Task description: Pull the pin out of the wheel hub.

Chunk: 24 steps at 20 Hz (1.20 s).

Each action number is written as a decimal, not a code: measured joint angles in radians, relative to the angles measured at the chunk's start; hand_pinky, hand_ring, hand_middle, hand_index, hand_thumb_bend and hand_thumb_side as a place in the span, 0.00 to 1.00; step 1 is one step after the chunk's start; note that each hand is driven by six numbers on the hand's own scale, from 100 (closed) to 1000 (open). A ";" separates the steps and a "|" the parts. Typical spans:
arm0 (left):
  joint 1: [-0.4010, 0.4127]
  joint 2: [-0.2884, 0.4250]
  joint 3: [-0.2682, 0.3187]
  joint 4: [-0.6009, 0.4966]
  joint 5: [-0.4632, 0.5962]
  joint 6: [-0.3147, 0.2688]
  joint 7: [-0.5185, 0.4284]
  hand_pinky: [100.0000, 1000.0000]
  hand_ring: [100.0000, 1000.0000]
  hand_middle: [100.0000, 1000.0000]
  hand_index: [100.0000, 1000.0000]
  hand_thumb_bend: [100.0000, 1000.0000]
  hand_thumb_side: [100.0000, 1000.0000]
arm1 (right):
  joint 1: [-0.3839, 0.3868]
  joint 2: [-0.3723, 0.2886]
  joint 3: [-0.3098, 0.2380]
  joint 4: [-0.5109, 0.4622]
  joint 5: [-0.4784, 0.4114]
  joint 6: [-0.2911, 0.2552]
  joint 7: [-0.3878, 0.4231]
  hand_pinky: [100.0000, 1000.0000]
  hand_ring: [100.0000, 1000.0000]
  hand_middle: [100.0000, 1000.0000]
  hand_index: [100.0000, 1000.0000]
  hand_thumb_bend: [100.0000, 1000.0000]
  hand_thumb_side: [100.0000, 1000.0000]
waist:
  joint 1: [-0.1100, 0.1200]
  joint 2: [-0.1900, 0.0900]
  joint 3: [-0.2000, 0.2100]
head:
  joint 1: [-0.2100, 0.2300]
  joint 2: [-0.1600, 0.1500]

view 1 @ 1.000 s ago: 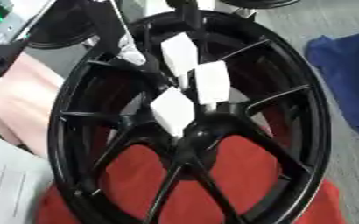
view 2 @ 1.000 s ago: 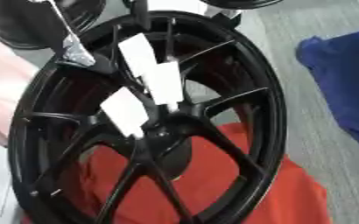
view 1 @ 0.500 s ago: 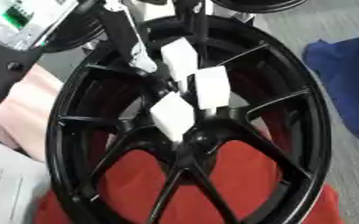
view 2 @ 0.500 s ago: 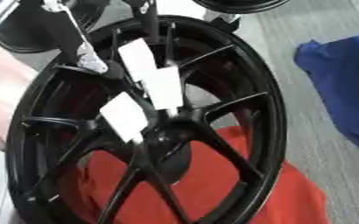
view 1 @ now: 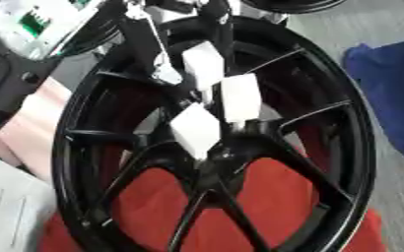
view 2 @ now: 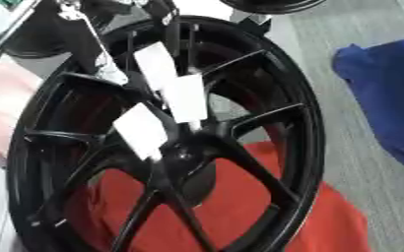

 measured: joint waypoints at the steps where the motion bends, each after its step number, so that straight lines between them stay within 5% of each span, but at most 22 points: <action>1: 0.000 0.000 0.000 0.002 -0.002 0.000 -0.002 0.74 0.67 0.59 0.68 0.31 0.00 | 0.000 0.000 0.000 0.000 0.000 0.000 0.000 0.84 0.67 0.60 0.76 0.00 0.40 | 0.000 0.000 0.000 | 0.001 0.000; 11: 0.000 0.000 0.000 0.012 -0.021 -0.004 -0.008 0.74 0.67 0.62 0.70 0.37 0.00 | -0.002 0.006 0.003 0.000 0.001 0.002 0.007 0.85 0.67 0.60 0.76 0.00 0.41 | 0.000 0.014 -0.002 | 0.008 -0.009; 24: -0.004 -0.008 0.007 0.030 -0.042 -0.019 0.022 0.68 0.55 0.37 0.48 0.21 0.00 | -0.010 0.010 0.003 0.002 0.006 0.004 0.014 0.85 0.67 0.60 0.76 0.00 0.44 | 0.000 0.021 0.000 | 0.016 -0.017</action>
